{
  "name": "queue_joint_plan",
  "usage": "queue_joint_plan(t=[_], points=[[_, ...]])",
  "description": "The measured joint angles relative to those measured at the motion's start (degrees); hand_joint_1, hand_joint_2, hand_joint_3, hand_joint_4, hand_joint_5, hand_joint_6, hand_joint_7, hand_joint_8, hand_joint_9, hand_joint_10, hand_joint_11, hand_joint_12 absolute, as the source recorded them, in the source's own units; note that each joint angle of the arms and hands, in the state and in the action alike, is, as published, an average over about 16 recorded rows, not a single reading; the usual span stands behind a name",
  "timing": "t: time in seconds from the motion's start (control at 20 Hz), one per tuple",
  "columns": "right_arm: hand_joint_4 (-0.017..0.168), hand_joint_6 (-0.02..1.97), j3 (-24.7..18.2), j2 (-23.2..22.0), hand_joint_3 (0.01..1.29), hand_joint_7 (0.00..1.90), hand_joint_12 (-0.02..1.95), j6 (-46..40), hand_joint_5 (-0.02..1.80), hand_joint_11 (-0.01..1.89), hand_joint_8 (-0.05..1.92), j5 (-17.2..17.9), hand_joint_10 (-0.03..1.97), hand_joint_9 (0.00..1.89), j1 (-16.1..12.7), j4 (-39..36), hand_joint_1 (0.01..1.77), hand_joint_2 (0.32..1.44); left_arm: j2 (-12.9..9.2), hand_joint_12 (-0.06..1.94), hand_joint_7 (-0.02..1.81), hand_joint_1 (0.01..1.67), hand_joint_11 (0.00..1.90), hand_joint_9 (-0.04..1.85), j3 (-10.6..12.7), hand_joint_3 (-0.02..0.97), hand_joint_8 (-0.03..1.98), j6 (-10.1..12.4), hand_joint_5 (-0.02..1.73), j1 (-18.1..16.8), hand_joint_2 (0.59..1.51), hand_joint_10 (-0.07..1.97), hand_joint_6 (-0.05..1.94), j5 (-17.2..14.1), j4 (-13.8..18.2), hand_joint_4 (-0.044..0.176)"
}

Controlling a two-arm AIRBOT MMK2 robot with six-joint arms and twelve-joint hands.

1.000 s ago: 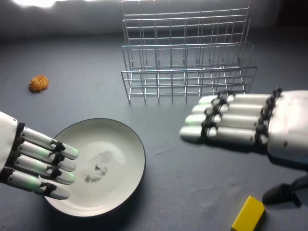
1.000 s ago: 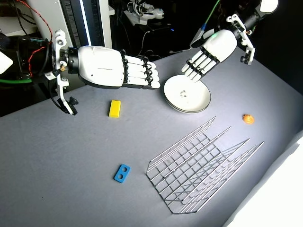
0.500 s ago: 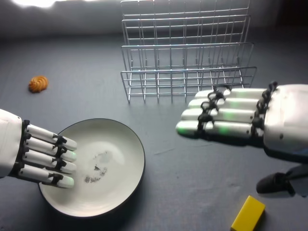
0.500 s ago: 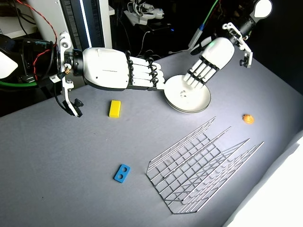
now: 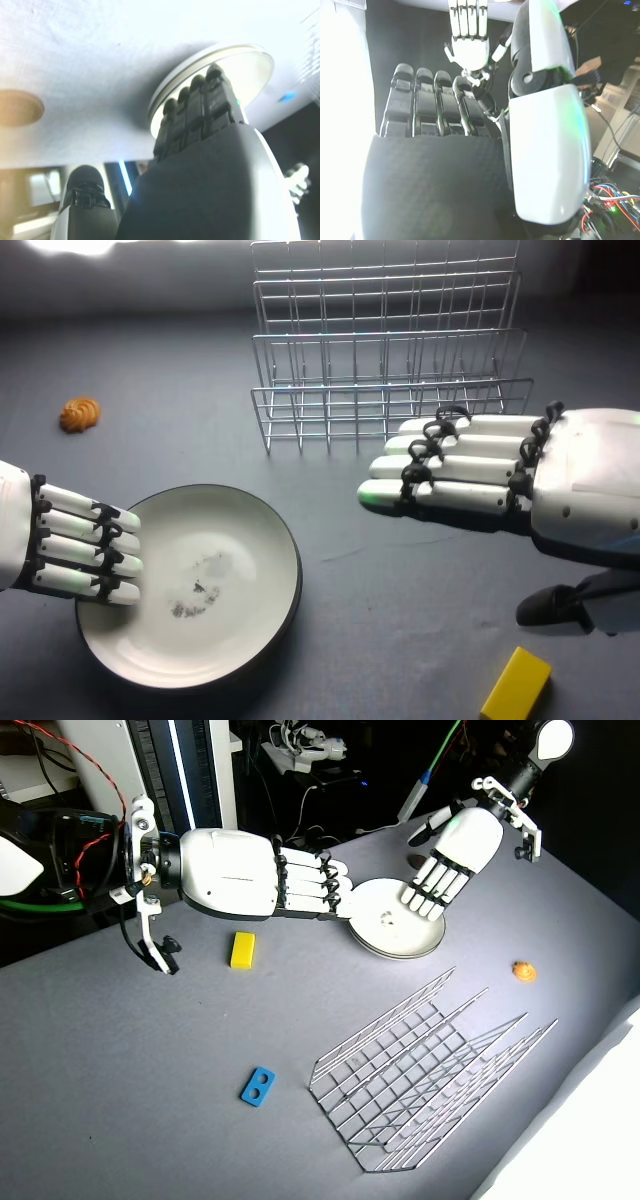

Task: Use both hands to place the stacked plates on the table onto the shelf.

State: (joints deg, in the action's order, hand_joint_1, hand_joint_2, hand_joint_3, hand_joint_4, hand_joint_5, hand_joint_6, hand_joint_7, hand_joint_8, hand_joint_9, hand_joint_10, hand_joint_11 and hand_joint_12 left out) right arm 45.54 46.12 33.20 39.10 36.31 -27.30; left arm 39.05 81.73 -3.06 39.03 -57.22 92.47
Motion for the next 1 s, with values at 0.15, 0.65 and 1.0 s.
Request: queue_joint_plan(t=[0.15, 0.65, 1.0], points=[[-0.002, 0.02, 0.4, 0.8, 0.02, 0.01, -0.01, 0.6, 0.02, 0.02, 0.01, -0.1, 0.00, 0.01, -0.1, 0.1, 1.23, 0.96, -0.1, -0.02, 0.02, 0.02, 0.02, 0.02, 0.2, 0.013, 0.00, 0.0, 0.02, 0.9, 1.099, 0.01, 0.01, 0.9, -0.6, 0.001], [-0.002, 0.02, 1.5, 2.9, 0.02, 0.01, -0.01, 2.0, 0.02, 0.02, 0.01, -0.4, 0.00, 0.01, -0.1, 0.3, 1.19, 0.96, -0.6, -0.03, 0.01, 0.01, 0.01, 0.02, -0.4, 0.012, 0.00, 0.0, 0.01, 5.4, 1.094, 0.01, -0.01, 2.3, -3.3, -0.004], [-0.002, 0.02, 1.9, 3.6, 0.02, 0.01, -0.01, 2.6, 0.02, 0.02, 0.01, -0.4, 0.00, 0.01, -0.1, 0.3, 1.14, 0.96, -1.5, -0.03, 0.01, 0.01, 0.01, 0.02, -3.4, 0.013, -0.01, 0.2, -0.01, 8.2, 1.091, 0.00, -0.03, 4.3, -5.8, -0.008]])
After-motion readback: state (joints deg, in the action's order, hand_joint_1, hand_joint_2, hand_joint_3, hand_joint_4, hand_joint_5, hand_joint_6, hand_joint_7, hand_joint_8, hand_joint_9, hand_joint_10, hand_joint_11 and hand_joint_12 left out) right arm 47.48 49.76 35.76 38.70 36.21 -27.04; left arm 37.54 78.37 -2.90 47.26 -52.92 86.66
